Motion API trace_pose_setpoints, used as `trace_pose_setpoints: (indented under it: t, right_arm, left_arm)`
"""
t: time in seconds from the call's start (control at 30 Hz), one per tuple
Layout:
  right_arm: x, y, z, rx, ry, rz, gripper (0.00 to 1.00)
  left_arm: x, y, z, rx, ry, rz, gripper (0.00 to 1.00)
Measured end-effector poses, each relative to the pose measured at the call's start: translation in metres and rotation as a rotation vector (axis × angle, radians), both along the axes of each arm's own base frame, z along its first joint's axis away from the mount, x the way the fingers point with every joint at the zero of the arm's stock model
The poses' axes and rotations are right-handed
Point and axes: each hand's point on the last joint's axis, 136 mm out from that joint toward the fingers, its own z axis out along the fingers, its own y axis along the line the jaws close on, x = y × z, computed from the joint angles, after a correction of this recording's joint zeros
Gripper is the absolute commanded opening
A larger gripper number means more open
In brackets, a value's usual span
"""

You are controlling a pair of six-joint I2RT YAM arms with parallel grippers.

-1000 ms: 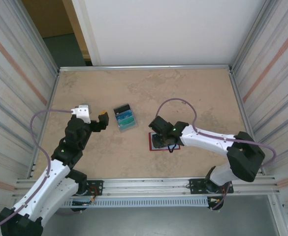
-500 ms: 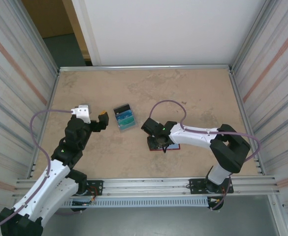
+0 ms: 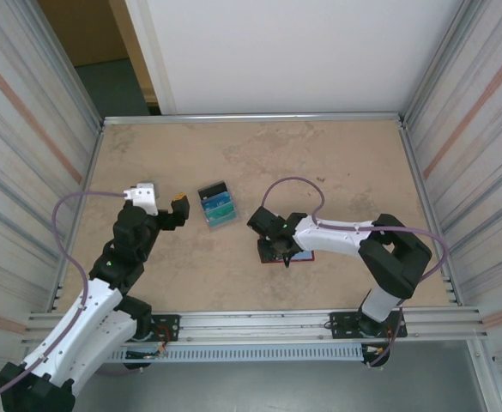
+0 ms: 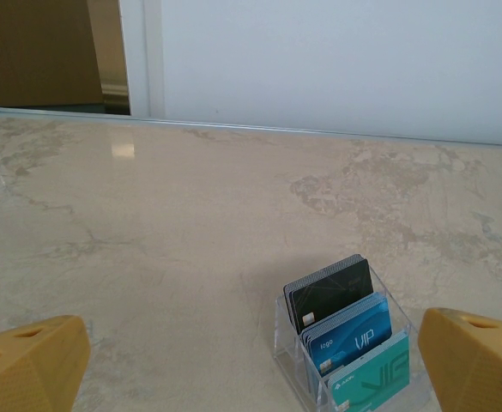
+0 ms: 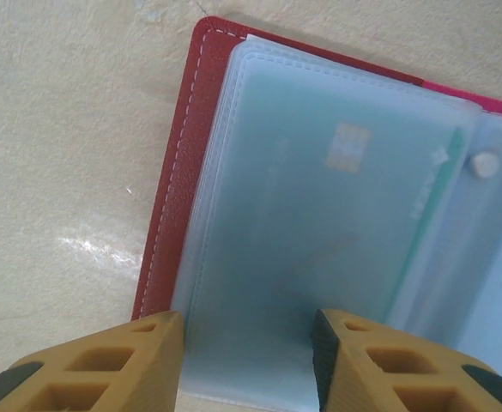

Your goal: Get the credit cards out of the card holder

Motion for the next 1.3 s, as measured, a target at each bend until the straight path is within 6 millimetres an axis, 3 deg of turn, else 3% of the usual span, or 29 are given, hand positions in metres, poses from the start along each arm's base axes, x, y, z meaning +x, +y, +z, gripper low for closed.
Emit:
trace_pose_setpoints:
  t: [0.23, 0.4, 0.6, 0.93, 1.3]
  right_arm:
    - [0.005, -0.007, 0.000, 0.070, 0.013, -0.036, 0.23]
    - [0.005, -0.010, 0.001, 0.112, 0.020, -0.043, 0.18]
    - [-0.005, -0.005, 0.009, 0.176, 0.033, 0.023, 0.09]
    - [-0.011, -0.002, 0.032, 0.252, 0.010, 0.074, 0.10]
    - [-0.002, -0.047, 0.021, 0.213, 0.013, -0.060, 0.23]
  left_arm:
    - [0.000, -0.001, 0.000, 0.000, 0.000, -0.005, 0.99]
    - [-0.002, -0.007, 0.000, 0.002, 0.000, -0.022, 0.99]
    - [-0.007, -0.027, 0.000, 0.030, -0.009, -0.079, 0.99]
    - [-0.016, -0.092, -0.008, 0.127, -0.043, -0.205, 0.99]
    - [-0.006, -0.112, -0.030, 0.194, 0.000, -0.218, 0.99]
